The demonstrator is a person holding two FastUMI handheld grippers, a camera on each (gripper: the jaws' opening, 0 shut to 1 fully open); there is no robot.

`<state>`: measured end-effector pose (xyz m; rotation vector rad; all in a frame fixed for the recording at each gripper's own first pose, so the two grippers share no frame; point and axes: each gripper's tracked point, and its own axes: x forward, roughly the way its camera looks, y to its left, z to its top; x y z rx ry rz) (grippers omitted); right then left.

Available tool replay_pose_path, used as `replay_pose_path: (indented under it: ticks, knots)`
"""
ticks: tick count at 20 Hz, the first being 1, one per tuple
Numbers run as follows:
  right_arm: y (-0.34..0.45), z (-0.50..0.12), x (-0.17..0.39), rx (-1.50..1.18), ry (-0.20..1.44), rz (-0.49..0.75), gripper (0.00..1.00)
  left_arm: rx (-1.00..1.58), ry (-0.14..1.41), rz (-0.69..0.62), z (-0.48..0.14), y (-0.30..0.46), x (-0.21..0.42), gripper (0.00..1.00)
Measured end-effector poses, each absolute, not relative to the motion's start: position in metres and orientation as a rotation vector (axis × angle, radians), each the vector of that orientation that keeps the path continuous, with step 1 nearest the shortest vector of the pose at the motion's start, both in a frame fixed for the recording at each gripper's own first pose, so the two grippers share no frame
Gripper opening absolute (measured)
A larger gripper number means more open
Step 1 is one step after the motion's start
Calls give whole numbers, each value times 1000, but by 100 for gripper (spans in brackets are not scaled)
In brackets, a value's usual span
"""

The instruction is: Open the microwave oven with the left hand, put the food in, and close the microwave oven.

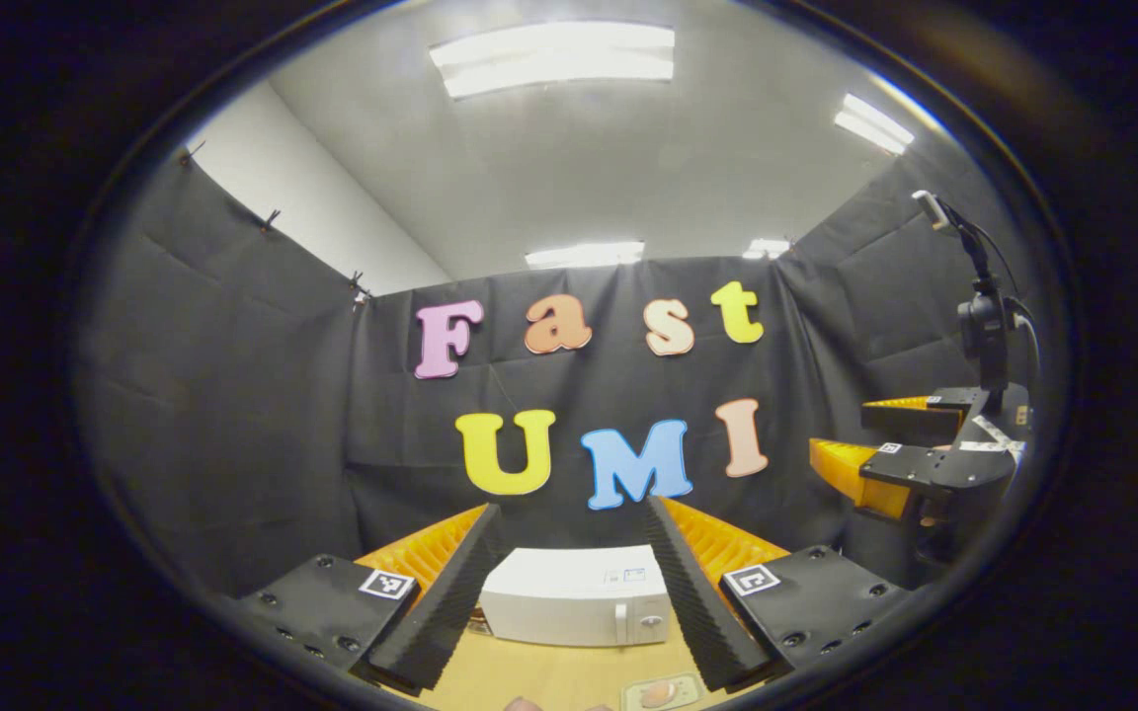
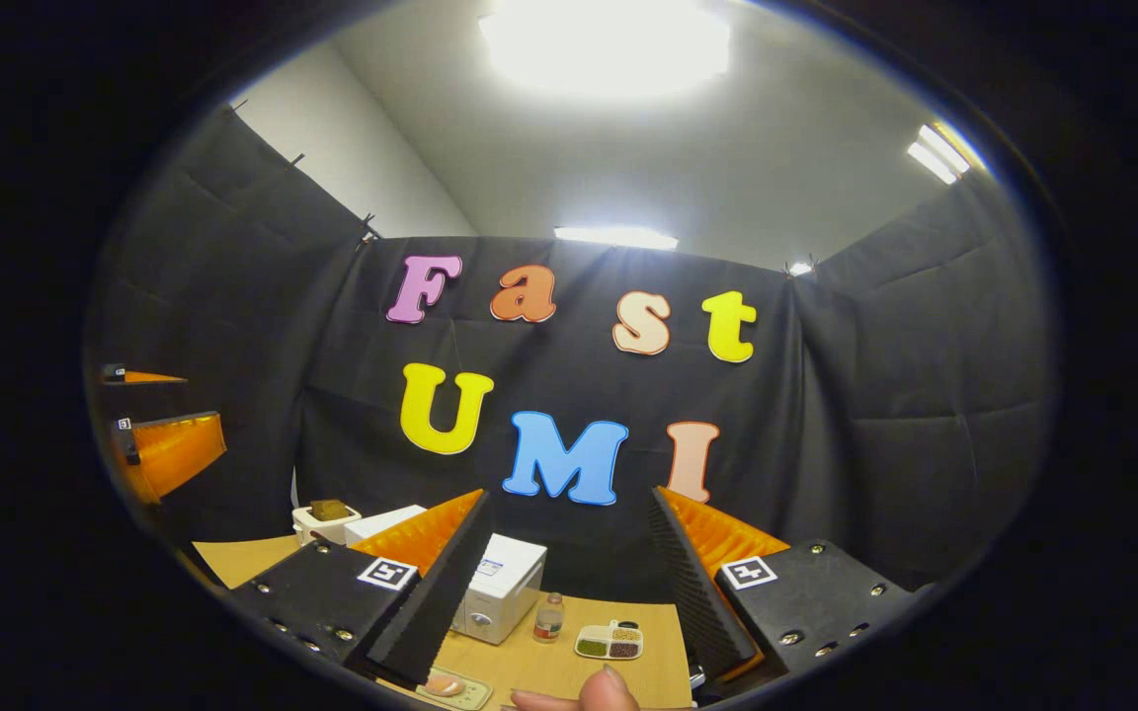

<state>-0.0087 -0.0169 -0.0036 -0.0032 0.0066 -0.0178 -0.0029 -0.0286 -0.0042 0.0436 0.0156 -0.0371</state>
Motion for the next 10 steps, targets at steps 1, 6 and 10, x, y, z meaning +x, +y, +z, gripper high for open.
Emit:
replay_pose_path:
  ticks: [1,6,10]
  knots:
    - [-18,-3,-8,1,7,-19,96,44,16,-39,-5,-28,-4,97]
    - [-24,-5,-12,2,15,-31,96,19,30,-37,-13,-31,-2,98]
    - [-38,-12,-16,-15,24,-46,96,11,59,-47,-29,-38,4,98]
